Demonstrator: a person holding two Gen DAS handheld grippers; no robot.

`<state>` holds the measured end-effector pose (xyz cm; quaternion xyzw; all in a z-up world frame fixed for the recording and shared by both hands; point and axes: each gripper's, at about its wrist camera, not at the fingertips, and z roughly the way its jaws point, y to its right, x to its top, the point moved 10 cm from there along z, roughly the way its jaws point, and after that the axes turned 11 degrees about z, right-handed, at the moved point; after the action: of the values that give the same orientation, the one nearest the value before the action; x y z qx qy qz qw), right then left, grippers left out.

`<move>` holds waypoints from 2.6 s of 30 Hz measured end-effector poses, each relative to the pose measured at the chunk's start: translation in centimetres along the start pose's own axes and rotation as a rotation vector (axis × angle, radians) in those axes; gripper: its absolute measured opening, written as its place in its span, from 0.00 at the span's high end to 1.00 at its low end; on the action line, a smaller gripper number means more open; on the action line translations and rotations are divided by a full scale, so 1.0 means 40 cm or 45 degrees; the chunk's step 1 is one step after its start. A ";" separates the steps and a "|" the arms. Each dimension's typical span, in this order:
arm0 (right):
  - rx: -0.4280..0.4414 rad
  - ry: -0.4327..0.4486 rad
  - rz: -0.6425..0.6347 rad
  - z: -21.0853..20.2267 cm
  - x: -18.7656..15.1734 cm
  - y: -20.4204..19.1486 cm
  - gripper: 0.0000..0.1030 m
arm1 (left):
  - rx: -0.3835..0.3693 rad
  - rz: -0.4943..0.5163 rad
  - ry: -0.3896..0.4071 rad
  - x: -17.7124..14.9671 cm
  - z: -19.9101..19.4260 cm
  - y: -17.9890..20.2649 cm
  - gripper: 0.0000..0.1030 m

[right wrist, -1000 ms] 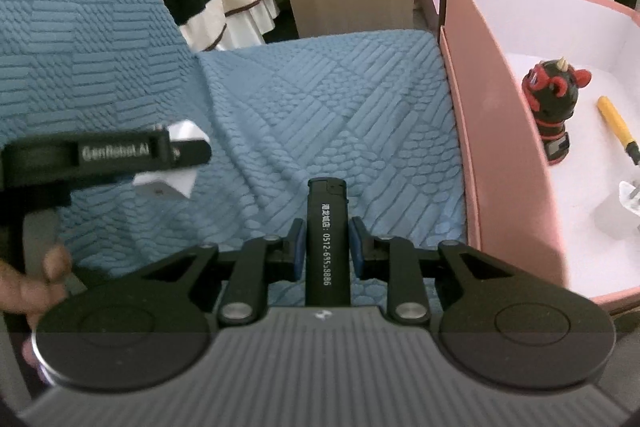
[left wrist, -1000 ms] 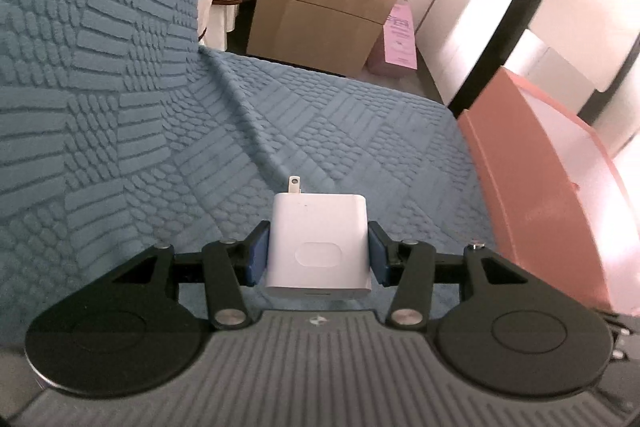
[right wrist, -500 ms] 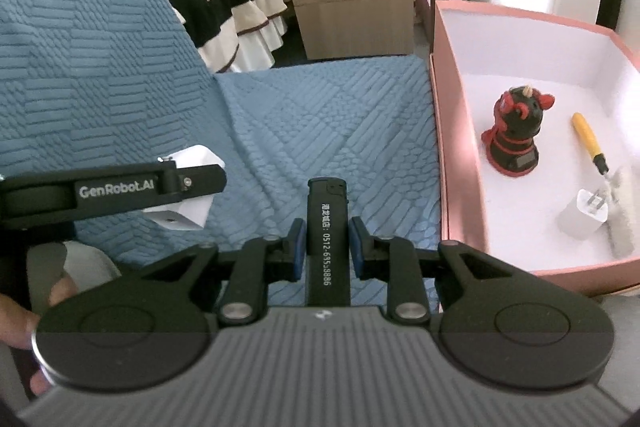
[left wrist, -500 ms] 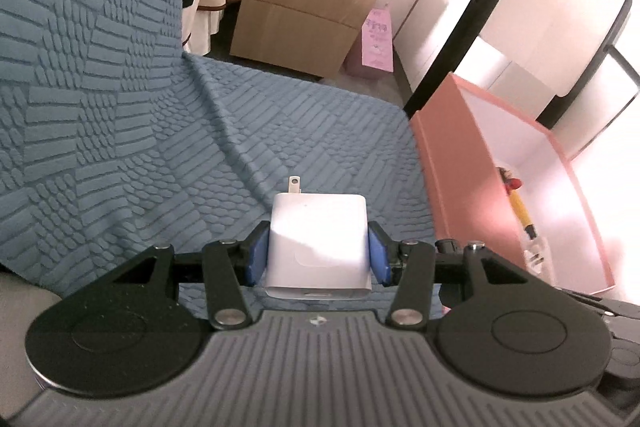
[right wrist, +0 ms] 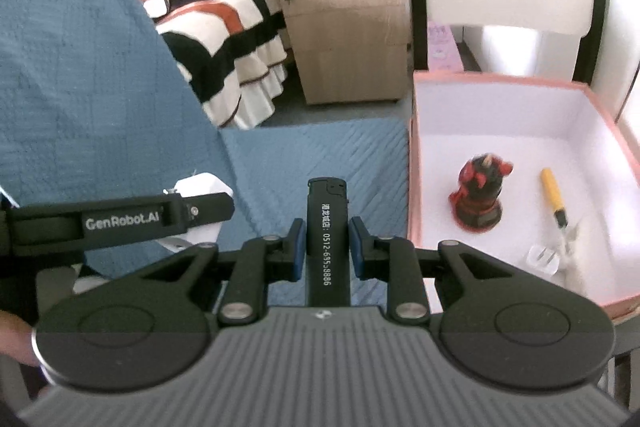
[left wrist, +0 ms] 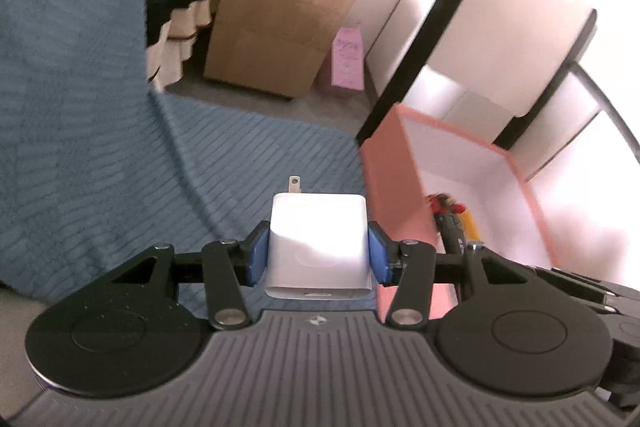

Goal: Organize rigid objects
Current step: 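Lower the charger into the pink box and open the left tool while the right tool releases the black stick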

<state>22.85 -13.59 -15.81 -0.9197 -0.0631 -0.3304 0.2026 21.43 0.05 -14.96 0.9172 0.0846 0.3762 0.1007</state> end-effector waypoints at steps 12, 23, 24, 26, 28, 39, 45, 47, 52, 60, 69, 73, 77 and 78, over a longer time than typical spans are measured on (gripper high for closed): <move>0.030 0.118 -0.005 -0.089 0.143 0.042 0.75 | -0.051 0.055 0.079 0.150 -0.035 0.155 0.46; 0.012 0.189 0.021 -0.162 0.222 0.141 0.75 | -0.114 0.110 0.133 0.248 -0.038 0.307 0.46; 0.005 0.194 0.025 -0.167 0.228 0.156 0.75 | -0.120 0.117 0.141 0.256 -0.038 0.323 0.46; -0.008 0.203 0.036 -0.174 0.239 0.187 0.75 | -0.130 0.130 0.151 0.267 -0.032 0.353 0.46; -0.020 0.205 0.047 -0.176 0.246 0.217 0.75 | -0.138 0.139 0.150 0.274 -0.021 0.381 0.46; -0.094 0.126 0.138 -0.124 0.198 0.379 0.75 | -0.199 0.183 0.033 0.210 0.137 0.511 0.46; -0.139 0.056 0.173 -0.083 0.154 0.460 0.75 | -0.203 0.181 -0.052 0.143 0.229 0.543 0.46; -0.147 0.037 0.184 -0.069 0.143 0.478 0.75 | -0.204 0.175 -0.074 0.123 0.252 0.548 0.46; -0.161 -0.002 0.203 -0.030 0.117 0.511 0.75 | -0.197 0.172 -0.120 0.083 0.295 0.551 0.46; -0.171 -0.073 0.255 0.024 0.062 0.561 0.75 | -0.193 0.187 -0.194 0.021 0.354 0.559 0.46; -0.200 -0.167 0.260 0.084 -0.005 0.602 0.74 | -0.162 0.221 -0.299 -0.050 0.431 0.554 0.45; -0.209 -0.210 0.281 0.105 -0.035 0.611 0.74 | -0.162 0.223 -0.343 -0.080 0.454 0.552 0.45; -0.228 -0.235 0.287 0.116 -0.053 0.624 0.74 | -0.158 0.234 -0.353 -0.094 0.466 0.552 0.45; -0.230 -0.236 0.284 0.118 -0.055 0.626 0.75 | -0.159 0.234 -0.356 -0.097 0.468 0.552 0.45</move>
<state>30.16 -34.39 -28.80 -0.9620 0.0510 -0.2240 0.1478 33.69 -24.44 -25.11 0.9563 -0.0379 0.2572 0.1335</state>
